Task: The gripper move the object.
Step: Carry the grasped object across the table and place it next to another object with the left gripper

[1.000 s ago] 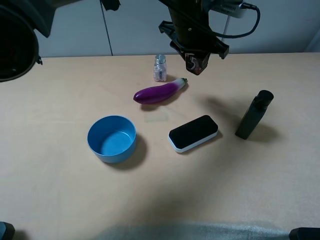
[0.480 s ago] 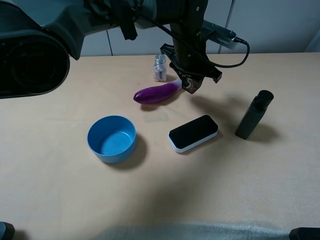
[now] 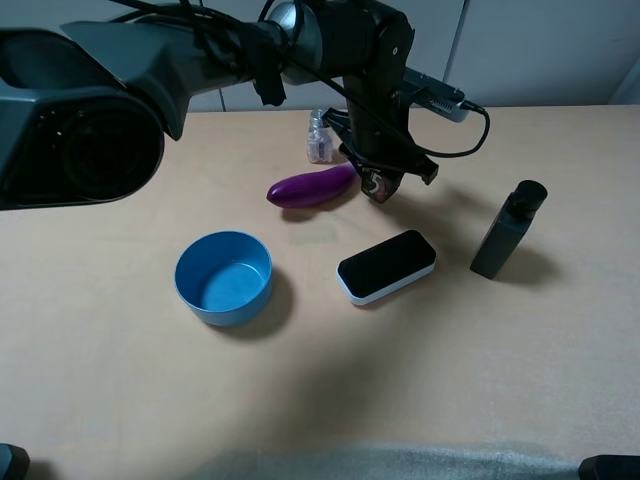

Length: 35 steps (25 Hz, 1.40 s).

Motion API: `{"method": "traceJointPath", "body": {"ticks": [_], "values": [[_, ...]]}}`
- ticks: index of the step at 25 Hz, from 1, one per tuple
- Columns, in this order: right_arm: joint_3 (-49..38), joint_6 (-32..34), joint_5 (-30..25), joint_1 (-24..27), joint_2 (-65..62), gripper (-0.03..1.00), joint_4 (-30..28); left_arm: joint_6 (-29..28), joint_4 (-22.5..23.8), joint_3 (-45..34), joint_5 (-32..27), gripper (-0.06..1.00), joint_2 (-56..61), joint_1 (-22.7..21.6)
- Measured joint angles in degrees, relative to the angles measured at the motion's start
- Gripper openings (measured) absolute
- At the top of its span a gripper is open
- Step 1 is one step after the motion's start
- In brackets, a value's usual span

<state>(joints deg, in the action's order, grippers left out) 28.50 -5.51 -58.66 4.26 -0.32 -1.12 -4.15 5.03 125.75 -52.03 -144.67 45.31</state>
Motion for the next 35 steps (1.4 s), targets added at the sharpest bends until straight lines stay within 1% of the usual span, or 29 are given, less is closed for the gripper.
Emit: {"method": "traceJointPath", "body": {"ticks": [30, 35], "values": [[0.00, 0.00, 0.00, 0.00, 0.00, 0.69, 0.00, -0.07, 0.22, 0.55, 0.08, 0.53, -0.41, 0.00], [0.00, 0.00, 0.00, 0.00, 0.00, 0.69, 0.00, -2.16, 2.46, 0.55, 0.08, 0.53, -0.41, 0.00]]}}
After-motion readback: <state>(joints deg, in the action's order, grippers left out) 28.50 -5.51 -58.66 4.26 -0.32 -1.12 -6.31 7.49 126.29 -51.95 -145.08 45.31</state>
